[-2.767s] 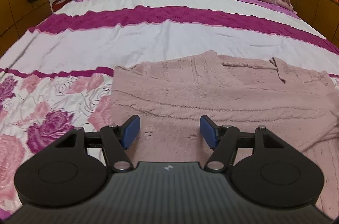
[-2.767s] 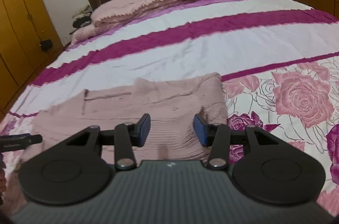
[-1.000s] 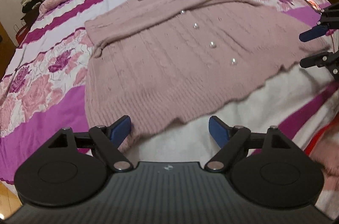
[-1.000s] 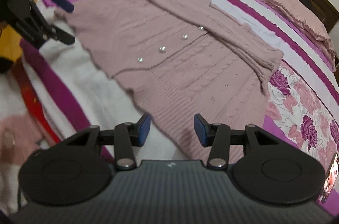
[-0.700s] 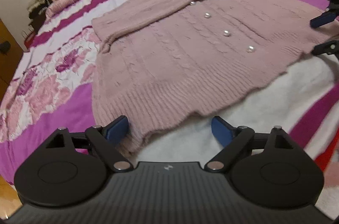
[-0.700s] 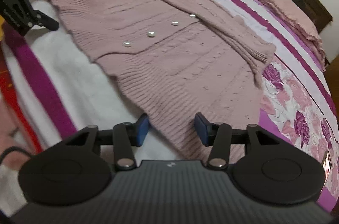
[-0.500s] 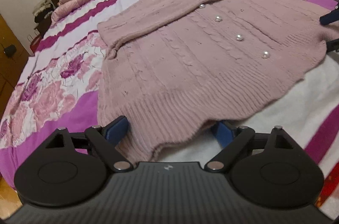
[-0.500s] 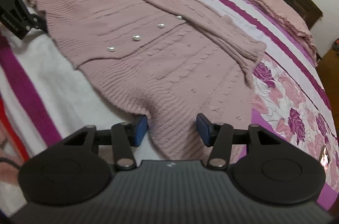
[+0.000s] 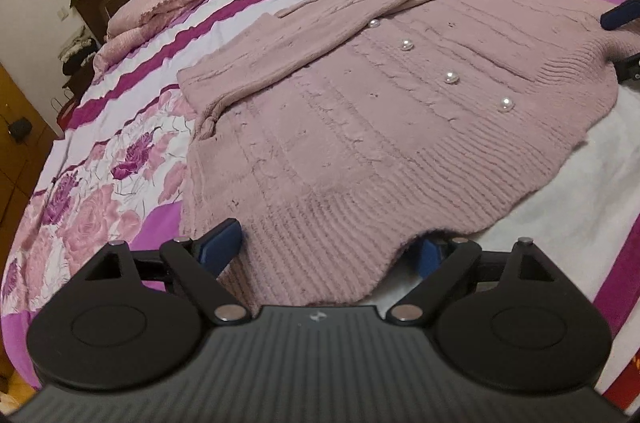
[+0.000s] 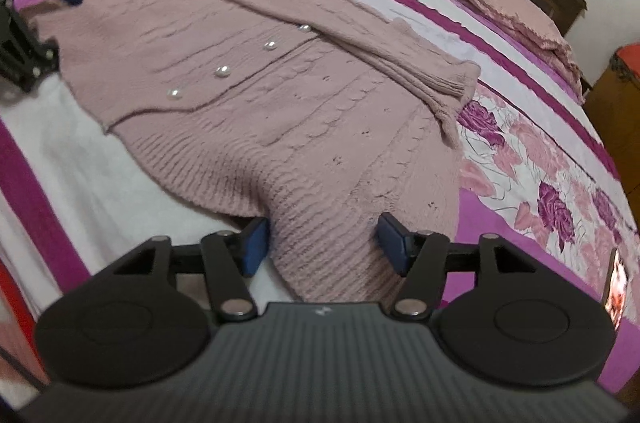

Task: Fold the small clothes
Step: 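Move both tools to the hem of the cardigan, then close both grippers on the cardigan hem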

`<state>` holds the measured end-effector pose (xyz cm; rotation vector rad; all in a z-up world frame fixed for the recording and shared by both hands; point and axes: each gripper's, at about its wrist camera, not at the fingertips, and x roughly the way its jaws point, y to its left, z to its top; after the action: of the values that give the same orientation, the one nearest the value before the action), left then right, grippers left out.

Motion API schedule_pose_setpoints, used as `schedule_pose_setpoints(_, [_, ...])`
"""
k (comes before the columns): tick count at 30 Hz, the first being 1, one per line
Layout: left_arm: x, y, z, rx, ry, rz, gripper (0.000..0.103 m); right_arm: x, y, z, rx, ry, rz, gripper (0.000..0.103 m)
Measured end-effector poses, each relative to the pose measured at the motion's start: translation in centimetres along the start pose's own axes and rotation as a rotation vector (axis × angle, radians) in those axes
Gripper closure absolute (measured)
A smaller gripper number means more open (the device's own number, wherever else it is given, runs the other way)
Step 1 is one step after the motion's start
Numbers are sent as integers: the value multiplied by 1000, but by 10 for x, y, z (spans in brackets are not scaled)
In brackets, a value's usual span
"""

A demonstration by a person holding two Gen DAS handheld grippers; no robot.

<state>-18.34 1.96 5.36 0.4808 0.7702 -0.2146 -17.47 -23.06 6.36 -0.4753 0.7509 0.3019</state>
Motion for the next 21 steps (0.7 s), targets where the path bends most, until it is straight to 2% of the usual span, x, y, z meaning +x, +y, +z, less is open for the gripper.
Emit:
schedule_pose_setpoints(5, [2,-1,-3,28,-37,8,14,-6,0,-2,16,-74,-64,44])
schedule_pose_setpoints(8, [5,-1,-3,25,-45,6,27,-5,0,-4,13,-86,-77,55])
schedule_pose_setpoints(10, [6,0,-2,18,-51,-12,44,-3,-1,-3,24,-85,-62,68])
schedule_pose_setpoints(15, [5,0,-1,10,-63,-23,71,-6,5,-2,-7,-100,-73,84])
schedule_pose_setpoints(18, [6,4,-2,-18,-69,-32,77,-6,4,-2,2,-106,-69,86])
schedule_pose_setpoints(21, [9,5,-6,-32,-72,-33,77,-4,-1,-2,46,-111,-61,87])
